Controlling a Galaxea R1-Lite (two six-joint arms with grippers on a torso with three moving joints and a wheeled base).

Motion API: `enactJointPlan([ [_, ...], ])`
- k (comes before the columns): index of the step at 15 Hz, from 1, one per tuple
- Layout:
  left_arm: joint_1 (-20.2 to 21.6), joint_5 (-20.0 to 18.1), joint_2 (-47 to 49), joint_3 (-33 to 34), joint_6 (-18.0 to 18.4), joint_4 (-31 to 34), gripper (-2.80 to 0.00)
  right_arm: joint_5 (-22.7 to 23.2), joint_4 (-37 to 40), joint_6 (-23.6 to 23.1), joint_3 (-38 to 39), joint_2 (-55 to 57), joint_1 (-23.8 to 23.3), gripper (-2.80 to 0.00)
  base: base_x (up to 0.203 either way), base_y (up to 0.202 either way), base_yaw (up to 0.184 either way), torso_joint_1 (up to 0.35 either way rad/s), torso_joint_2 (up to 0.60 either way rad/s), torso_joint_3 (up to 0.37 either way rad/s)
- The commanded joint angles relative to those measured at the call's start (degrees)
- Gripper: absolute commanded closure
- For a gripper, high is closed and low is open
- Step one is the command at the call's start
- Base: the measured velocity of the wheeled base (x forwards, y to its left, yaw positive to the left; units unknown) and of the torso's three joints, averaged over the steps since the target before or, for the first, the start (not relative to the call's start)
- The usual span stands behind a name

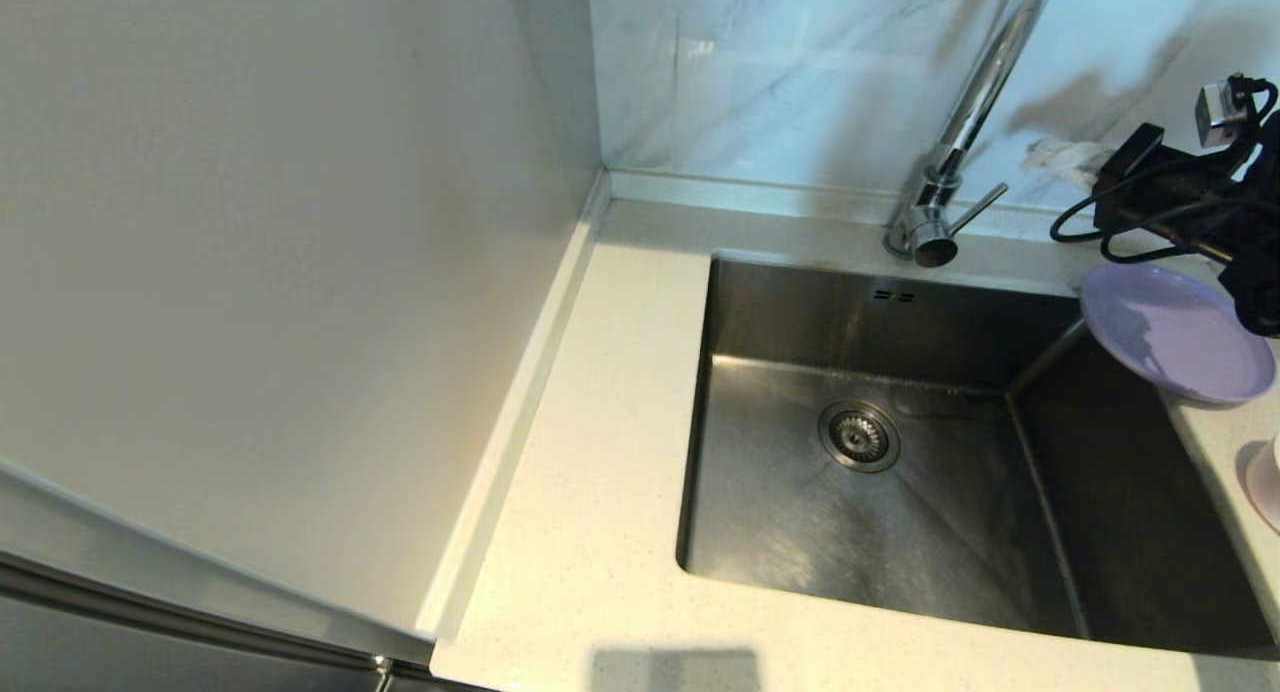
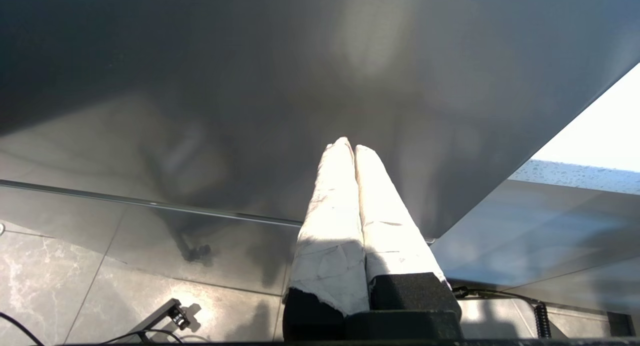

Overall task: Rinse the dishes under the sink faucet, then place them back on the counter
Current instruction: Turn on the faucet

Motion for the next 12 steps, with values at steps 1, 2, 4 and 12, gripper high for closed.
enactJointPlan([
  [1, 0.0, 0.0, 0.0, 0.0, 0.0, 0.0, 0.0, 0.3, -0.2, 0.2, -0.1, 0.6, 0.5, 0.0, 0.0, 0.0, 0.0, 0.0, 0.0, 0.0],
  [2, 0.0, 0.0, 0.0, 0.0, 0.0, 0.0, 0.0, 0.3, -0.2, 0.2, 0.0, 0.6, 0.6, 0.0, 0.0, 0.0, 0.0, 0.0, 0.0, 0.0],
  [4, 0.0, 0.0, 0.0, 0.0, 0.0, 0.0, 0.0, 0.5, 0.0, 0.2, 0.1, 0.5, 1.1, 0.0, 0.0, 0.0, 0.0, 0.0, 0.0, 0.0],
  [12, 0.0, 0.0, 0.0, 0.0, 0.0, 0.0, 0.0, 4.6, 0.9, 0.2, 0.9, 0.3, 1.7, 0.0, 0.0, 0.0, 0.0, 0.0, 0.0, 0.0],
])
